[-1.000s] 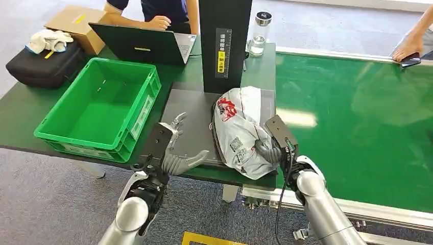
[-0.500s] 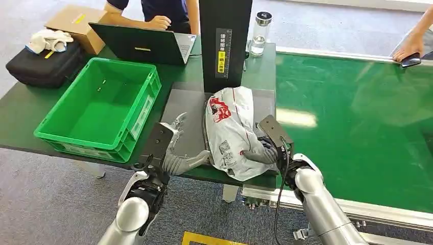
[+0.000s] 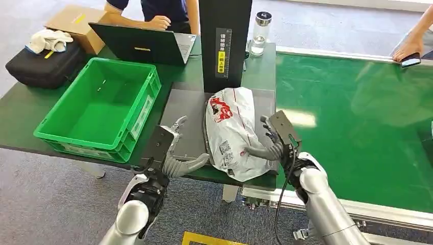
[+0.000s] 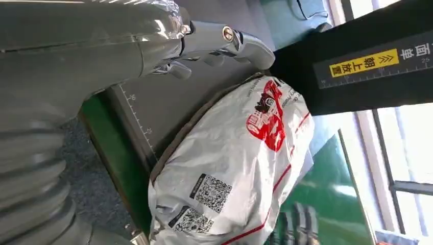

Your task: Moved the parcel from conveyor to table for the left to box.

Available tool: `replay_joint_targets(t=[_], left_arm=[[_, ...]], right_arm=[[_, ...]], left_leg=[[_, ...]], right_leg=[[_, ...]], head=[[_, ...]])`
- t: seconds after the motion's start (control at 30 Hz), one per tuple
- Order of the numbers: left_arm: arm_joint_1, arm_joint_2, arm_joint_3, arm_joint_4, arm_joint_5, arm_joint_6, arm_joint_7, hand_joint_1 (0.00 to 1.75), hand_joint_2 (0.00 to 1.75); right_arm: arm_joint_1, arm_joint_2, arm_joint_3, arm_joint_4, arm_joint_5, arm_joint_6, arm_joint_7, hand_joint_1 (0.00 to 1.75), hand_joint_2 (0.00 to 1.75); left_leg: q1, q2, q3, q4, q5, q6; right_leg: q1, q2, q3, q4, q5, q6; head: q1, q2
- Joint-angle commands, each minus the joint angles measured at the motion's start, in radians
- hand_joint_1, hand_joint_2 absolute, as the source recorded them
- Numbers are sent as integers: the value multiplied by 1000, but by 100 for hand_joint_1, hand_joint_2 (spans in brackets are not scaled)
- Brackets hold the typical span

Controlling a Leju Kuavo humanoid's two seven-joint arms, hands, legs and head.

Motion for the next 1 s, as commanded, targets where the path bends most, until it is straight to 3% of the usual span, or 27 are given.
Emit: replay_joint_targets(t=[0.03,0.23,0.4,0.57,1.0], left_arm=[[-13,15,0,25,-6,4,-9,0,175],[-10,13,8,34,-8,5,-20,0,175],[-29,6,3,62,-9,-8,-32,0,175],[-41,4,7,74,-11,-19,-34,0,175],[-105,-11,24,158,-71,-78,-15,0,175]], right_arm=[[57,-3,-157,-237,-58,-75,-47,0,175],[119,8,-245,-377,-82,-162,-104,0,175],[156,-4,-324,-433,-136,-216,-139,0,175],[270,18,-367,-521,-141,-214,-157,0,175],[339,81,-395,-584,-91,-212,-153,0,175]], left_leg=[[0,-2,1,-1,0,0],[-1,-5,8,-4,-1,0],[-1,-3,5,-2,-1,0],[0,-7,5,-3,0,0],[0,-3,4,-2,-1,-1]], right_leg=[[0,-2,1,0,-1,-1],[-1,-5,9,-3,-3,-2],[0,-3,5,-2,-2,-1],[0,-7,7,-3,-2,-1],[0,-2,4,-2,-1,-1]], head=[[0,0],[0,0],[0,0],[0,0],[0,0]])
